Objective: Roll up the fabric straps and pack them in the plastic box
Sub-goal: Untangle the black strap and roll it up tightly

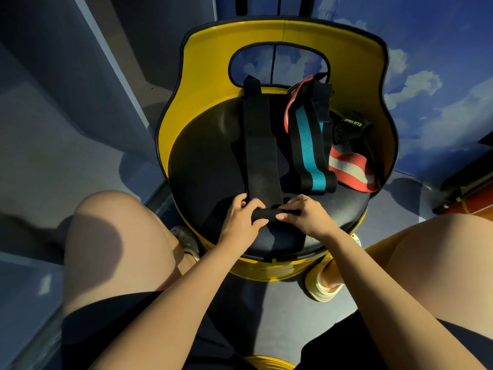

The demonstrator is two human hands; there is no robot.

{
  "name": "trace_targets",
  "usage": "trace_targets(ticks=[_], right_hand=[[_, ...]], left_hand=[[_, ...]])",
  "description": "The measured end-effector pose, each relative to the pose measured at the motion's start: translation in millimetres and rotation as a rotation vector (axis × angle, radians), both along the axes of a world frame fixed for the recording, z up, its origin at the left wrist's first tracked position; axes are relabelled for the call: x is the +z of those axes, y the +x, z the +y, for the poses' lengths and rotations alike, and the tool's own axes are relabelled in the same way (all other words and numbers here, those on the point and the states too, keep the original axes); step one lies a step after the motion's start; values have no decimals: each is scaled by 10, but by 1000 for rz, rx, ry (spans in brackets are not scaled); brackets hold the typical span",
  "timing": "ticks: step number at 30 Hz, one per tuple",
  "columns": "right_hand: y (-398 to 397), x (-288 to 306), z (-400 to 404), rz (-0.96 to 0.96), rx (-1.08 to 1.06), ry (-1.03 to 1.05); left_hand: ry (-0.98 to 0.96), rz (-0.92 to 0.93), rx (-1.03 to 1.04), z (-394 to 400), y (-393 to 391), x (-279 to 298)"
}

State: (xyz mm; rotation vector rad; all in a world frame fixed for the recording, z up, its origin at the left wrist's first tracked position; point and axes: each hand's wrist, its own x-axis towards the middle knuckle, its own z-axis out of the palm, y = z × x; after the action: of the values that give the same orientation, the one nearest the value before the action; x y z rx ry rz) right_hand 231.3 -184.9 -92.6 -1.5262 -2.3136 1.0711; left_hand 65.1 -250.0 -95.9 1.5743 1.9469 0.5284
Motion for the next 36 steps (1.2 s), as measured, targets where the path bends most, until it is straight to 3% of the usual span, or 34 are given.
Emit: trace_targets(ticks=[6,13,16,22,26,29,32,36], right_hand=[[-102,12,-103,46,-88,30],[-162,-18,-148,41,-128,13],[-177,-33,-149,50,-139,20],[-166,-46,-23,20,-151,-28],[-177,-65,-33,54,-187,-7],[-191,-66,-88,136,-213,84],[-194,-82,-145,157,-89,203],[-113,-107,-160,96,74,192]], left_hand=[[20,-285,99,26,-53,11],[26,-292,110,27,-59,19],[26,-214,79,32,-56,7],[78,160,-97,26,-39,1],[89,213,-189,117,-99,32],[55,169,-175,150,-122,36],[-6,52,-121,175,-167,28],[-142,-135,-87,207,-270,36]])
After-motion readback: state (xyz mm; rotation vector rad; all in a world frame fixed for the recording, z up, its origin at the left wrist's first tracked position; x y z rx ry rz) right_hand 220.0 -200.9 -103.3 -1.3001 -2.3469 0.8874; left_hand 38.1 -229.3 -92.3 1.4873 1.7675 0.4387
